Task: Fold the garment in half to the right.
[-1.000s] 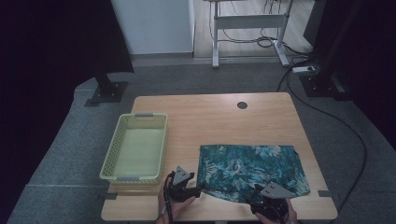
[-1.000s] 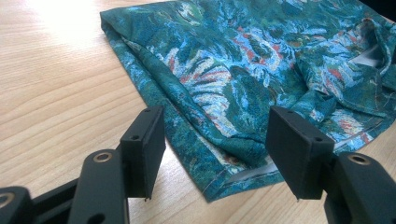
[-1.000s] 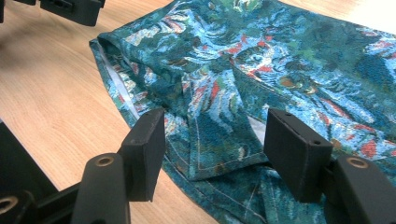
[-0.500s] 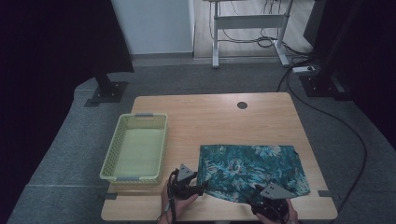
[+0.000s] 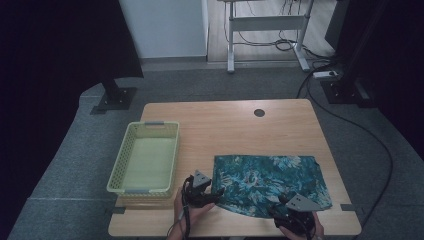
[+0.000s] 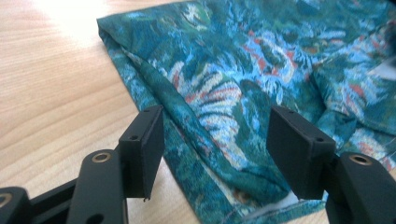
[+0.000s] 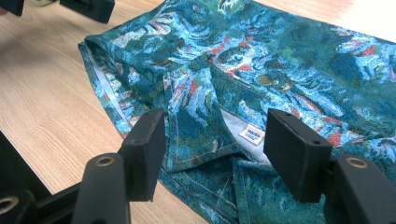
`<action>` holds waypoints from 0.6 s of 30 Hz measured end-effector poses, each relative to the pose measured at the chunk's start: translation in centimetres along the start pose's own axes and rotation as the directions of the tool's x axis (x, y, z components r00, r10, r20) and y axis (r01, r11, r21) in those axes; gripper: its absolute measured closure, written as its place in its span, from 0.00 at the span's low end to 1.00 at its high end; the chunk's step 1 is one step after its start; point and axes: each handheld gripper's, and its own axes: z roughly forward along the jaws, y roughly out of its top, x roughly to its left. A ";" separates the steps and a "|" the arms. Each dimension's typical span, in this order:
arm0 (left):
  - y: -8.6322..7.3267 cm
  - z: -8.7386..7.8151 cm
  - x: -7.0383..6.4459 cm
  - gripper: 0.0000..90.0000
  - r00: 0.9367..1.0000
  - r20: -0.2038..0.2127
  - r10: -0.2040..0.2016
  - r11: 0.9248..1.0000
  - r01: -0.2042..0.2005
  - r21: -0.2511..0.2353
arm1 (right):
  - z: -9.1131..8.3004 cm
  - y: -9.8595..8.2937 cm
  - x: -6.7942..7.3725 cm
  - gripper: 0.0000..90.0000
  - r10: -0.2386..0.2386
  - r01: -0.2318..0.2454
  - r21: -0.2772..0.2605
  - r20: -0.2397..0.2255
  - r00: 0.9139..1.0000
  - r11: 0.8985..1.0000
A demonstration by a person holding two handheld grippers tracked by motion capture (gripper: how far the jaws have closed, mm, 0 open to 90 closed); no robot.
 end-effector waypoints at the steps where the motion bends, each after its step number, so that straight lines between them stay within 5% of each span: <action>1: 0.1 0.0 0.1 0.41 1.000 0.003 -0.004 1.000 0.004 -0.002 | 0.0 0.0 0.0 0.43 0.001 -0.001 0.002 0.001 1.000 1.000; 18: 1.9 0.8 1.2 0.38 0.999 -0.037 0.004 1.000 -0.003 0.007 | 0.2 -0.1 0.1 0.43 0.001 -0.001 0.012 0.000 1.000 1.000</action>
